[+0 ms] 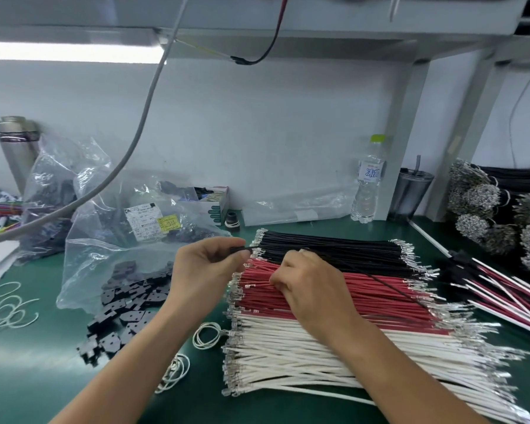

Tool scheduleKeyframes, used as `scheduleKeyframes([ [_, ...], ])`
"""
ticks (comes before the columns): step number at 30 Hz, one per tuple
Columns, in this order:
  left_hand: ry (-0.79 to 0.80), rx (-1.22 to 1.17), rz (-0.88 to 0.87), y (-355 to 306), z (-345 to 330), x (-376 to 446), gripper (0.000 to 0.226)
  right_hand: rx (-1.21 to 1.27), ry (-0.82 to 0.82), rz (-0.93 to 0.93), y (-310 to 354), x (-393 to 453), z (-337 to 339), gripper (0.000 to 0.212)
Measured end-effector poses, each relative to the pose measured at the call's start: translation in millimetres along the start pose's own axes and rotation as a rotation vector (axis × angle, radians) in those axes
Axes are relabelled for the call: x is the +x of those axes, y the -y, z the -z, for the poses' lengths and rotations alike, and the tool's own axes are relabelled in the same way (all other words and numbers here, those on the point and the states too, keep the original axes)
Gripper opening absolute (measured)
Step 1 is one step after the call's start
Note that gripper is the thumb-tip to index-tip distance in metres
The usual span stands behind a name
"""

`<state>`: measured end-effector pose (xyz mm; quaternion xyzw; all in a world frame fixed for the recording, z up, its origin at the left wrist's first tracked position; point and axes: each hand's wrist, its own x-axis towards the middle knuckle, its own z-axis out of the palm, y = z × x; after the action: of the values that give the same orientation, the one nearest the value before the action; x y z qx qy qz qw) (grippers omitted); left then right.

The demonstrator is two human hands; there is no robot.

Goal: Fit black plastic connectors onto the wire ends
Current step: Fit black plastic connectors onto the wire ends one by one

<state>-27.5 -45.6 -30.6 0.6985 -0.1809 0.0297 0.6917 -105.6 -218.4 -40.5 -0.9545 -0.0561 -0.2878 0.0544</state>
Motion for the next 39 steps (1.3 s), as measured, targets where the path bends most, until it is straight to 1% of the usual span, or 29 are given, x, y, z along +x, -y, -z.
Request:
scheduleKeyframes([
  [1, 0.001, -0.001, 0.001, 0.1, 0.1, -0.4, 0.015, 0.023, -0.008, -0.014, -0.2, 0.2, 0.0, 0.015],
  [4, 0.002, -0.009, 0.011, -0.2, -0.2, -1.3, 0.014, 0.083, -0.001, -0.044, -1.8, 0.9, -0.2, 0.028],
  [9, -0.015, -0.051, 0.013, -5.5, 3.0, -1.4, 0.014, 0.069, -0.009, -0.054, -4.2, 0.2, 4.5, 0.031],
  [11, -0.034, -0.078, 0.006, -8.8, 7.3, 0.4, 0.016, 0.110, -0.027, -0.081, -7.8, -0.7, 8.7, 0.029],
  [15, -0.050, -0.136, 0.037, -10.9, 13.9, 3.6, 0.014, 0.185, 0.011, -0.132, -12.5, -2.8, 16.4, 0.012],
  [17, -0.025, -0.170, 0.064, -11.7, 15.4, 3.6, 0.011, 0.225, -0.012, -0.151, -14.3, -5.2, 21.2, 0.003],
  [18, -0.002, -0.202, 0.083, -12.4, 16.3, 3.5, 0.012, 0.259, -0.042, -0.163, -15.1, -7.2, 24.3, 0.003],
  [20, 0.072, -0.264, 0.117, -13.7, 18.4, 3.3, 0.021, 0.349, -0.104, -0.180, -17.9, -10.6, 29.0, 0.002],
  [22, 0.164, -0.289, 0.137, -14.1, 18.7, 1.9, 0.030, 0.454, -0.134, -0.166, -18.7, -13.6, 32.9, 0.010],
  [24, 0.232, -0.310, 0.157, -13.8, 16.8, -0.2, 0.033, 0.520, -0.149, -0.147, -18.1, -15.1, 35.3, 0.019],
  [26, 0.269, -0.330, 0.184, -13.4, 14.4, -1.8, 0.033, 0.536, -0.168, -0.146, -15.9, -14.5, 36.3, 0.020],
  [30, 0.310, -0.350, 0.215, -14.1, 11.5, -3.2, 0.035, 0.537, -0.255, -0.151, -11.7, -14.6, 37.2, 0.011],
  [32, 0.332, -0.362, 0.220, -14.1, 11.4, -3.8, 0.033, 0.533, -0.282, -0.143, -11.2, -14.8, 38.4, 0.010],
  [39, 0.376, -0.359, 0.224, -13.8, 14.2, -3.0, 0.033, 0.522, -0.281, -0.112, -10.1, -14.9, 39.3, 0.012],
])
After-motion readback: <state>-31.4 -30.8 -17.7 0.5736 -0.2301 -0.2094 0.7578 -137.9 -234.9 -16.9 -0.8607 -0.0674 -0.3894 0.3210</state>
